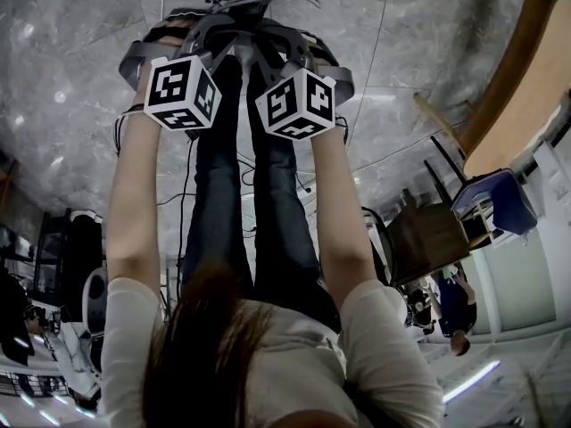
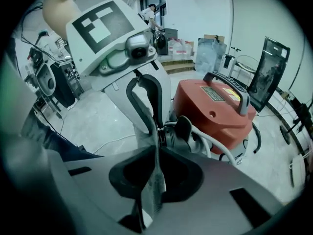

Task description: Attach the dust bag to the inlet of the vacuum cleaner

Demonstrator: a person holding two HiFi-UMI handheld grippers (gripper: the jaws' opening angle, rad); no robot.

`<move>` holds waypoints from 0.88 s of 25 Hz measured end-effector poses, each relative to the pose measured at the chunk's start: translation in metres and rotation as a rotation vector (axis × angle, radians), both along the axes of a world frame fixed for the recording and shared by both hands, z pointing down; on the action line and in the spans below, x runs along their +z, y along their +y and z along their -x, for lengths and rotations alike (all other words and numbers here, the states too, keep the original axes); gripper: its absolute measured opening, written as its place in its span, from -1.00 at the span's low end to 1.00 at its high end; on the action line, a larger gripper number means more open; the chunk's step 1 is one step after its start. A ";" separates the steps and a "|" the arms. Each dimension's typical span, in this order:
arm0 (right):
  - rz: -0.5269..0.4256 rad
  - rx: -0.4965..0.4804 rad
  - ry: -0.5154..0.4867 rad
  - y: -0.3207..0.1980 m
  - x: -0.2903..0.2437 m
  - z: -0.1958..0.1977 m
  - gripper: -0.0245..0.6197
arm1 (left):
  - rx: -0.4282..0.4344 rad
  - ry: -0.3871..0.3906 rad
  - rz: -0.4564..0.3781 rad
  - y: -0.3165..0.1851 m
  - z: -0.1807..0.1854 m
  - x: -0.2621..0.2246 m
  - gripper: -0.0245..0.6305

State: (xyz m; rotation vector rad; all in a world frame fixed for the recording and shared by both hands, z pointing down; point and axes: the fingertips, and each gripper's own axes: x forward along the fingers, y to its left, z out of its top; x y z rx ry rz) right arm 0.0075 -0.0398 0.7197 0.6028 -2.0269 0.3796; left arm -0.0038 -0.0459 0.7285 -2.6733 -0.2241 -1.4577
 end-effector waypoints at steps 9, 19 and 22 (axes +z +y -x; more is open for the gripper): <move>-0.008 -0.220 0.038 -0.002 -0.003 0.001 -0.80 | -0.261 0.075 0.088 0.001 0.003 -0.003 -0.70; -0.034 0.050 -0.021 -0.007 -0.003 -0.003 -0.80 | -0.029 0.025 0.067 -0.007 -0.002 -0.002 -0.68; -0.027 0.110 -0.020 -0.007 -0.001 -0.005 -0.80 | 0.019 0.013 0.060 -0.009 -0.005 -0.001 -0.66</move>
